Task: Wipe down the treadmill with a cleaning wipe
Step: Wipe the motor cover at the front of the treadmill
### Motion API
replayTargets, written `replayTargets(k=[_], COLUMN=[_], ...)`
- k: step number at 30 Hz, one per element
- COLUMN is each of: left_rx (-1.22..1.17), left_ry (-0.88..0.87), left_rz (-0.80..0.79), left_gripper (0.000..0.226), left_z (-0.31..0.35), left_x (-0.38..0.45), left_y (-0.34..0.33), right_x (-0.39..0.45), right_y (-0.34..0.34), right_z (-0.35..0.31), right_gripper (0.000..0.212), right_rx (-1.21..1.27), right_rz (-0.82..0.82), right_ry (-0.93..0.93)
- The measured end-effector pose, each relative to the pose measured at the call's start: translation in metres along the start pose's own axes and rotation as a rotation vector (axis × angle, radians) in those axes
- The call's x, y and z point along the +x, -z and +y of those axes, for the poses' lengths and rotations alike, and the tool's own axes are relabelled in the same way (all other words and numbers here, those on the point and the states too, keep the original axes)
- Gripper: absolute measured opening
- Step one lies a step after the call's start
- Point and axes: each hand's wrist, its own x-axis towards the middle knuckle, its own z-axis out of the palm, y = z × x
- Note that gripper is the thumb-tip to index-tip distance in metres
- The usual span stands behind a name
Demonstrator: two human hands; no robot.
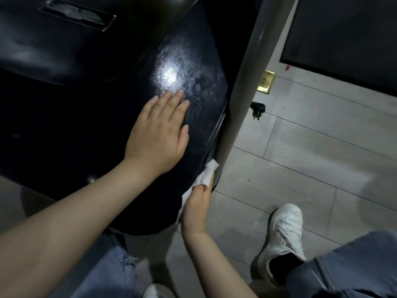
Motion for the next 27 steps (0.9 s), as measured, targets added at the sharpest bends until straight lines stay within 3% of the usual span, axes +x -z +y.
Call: replayTargets(k=[4,7,11,14,18,20,22,25,27], left_rx=[-0.140,-0.502,-1.225,-1.464,-1.332,-1.226,-1.188,-1.215,-1.179], left_ry=[0.015,0.069,0.170,0.326,0.510,0.632,0.833,1.245,1.424], left_rz=[0.020,0.097,0.109,0.082,0.178,0.213,0.311,0.635,0.836], left_gripper=[0.054,0.049,0.040,0.036,0.037,0.038,0.037,0.032,0.027], left_z=[-0.002,-0.006,-0.025,-0.042,-0.072,-0.091,-0.104,-0.111,-0.103], left_x=[-0.001,-0.003,-0.012,-0.016,-0.067,-0.107,-0.142,-0.181,-0.199], left_y=[0.004,0.011,0.027,0.045,0.061,0.062,0.063,0.063,0.061], right_x=[-0.011,-0.025,-0.025,-0.026,-0.034,-0.036,-0.036,-0.036,-0.038], right_y=[-0.008,-0.012,-0.006,-0.004,-0.017,-0.038,-0.070,-0.122,-0.151], right_z=[-0.010,-0.008,-0.007,-0.027,-0.042,-0.045,-0.048,-0.047,-0.044], right_gripper=[0.054,0.052,0.054,0.054,0.056,0.053,0.052,0.055,0.058], right_rx=[0.000,-0.277,-0.854,-1.224,-1.399,-1.402,-1.392,-1.317,-1.162], right_rz=[0.060,0.057,-0.140,-0.446,-0.973,-1.124,-1.209,-1.278,-1.245], right_ry=[0.110,0.305,0.627,0.856,1.053,1.055,1.010,0.920,0.813])
